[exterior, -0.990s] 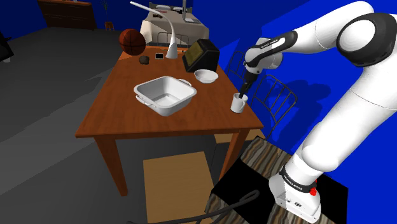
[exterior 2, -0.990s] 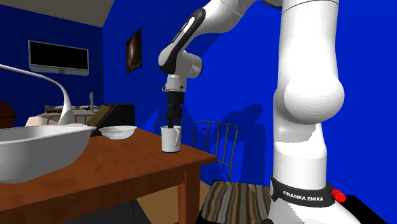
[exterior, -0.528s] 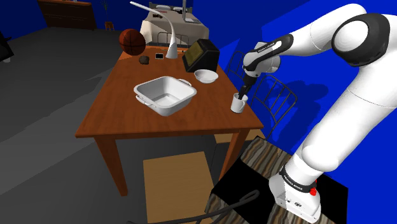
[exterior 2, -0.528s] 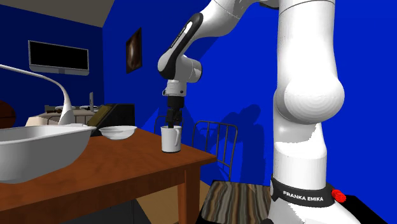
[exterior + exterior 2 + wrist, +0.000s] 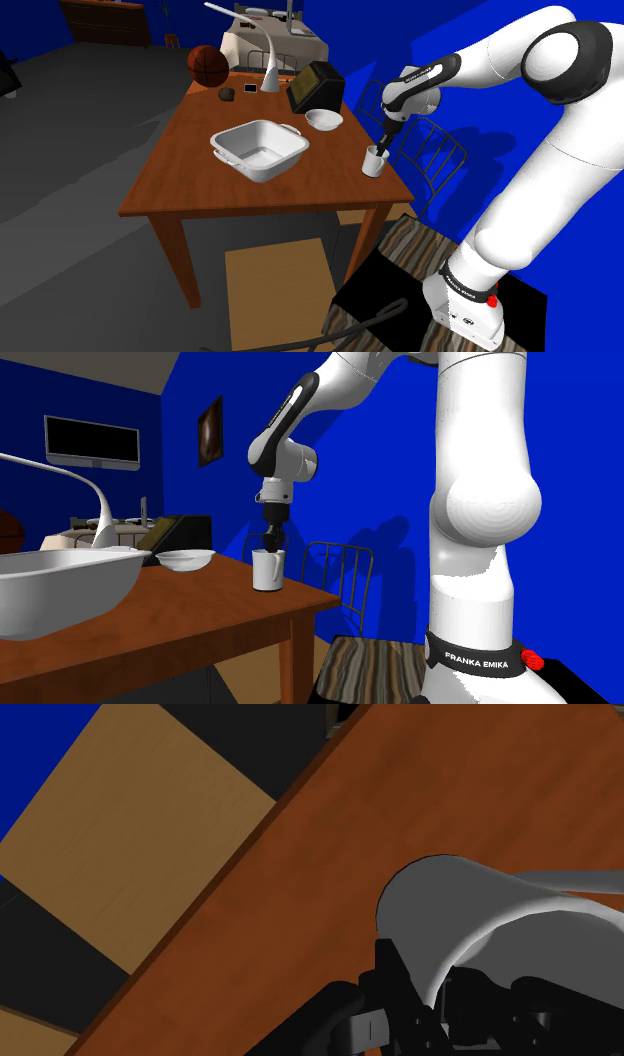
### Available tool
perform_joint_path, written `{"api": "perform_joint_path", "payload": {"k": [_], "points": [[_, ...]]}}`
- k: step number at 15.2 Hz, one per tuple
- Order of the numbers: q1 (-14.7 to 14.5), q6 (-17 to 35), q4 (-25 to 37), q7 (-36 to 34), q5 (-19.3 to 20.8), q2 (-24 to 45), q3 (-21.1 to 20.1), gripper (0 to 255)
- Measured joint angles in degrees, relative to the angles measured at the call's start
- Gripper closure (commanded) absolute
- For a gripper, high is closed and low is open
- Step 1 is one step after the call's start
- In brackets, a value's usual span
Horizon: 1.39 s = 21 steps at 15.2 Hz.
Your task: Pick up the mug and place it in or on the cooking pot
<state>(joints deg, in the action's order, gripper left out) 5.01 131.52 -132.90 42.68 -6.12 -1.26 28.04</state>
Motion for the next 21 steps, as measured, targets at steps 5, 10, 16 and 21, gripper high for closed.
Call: {"api": "perform_joint_path", "payload": {"k": [5,10,16,21], "points": [[0.0,0.0,0.0,0.0,0.0,0.0,0.0,255],[0.0,-3.2,1.4,-1.4,1.5,-2.1,-0.2,255],[0.1,-7.6,3.5,-2.9,3.2,-4.8,-0.5,255],[0.2,-11.3,5.7,-3.8,4.3,-6.6,-0.7,255]]}}
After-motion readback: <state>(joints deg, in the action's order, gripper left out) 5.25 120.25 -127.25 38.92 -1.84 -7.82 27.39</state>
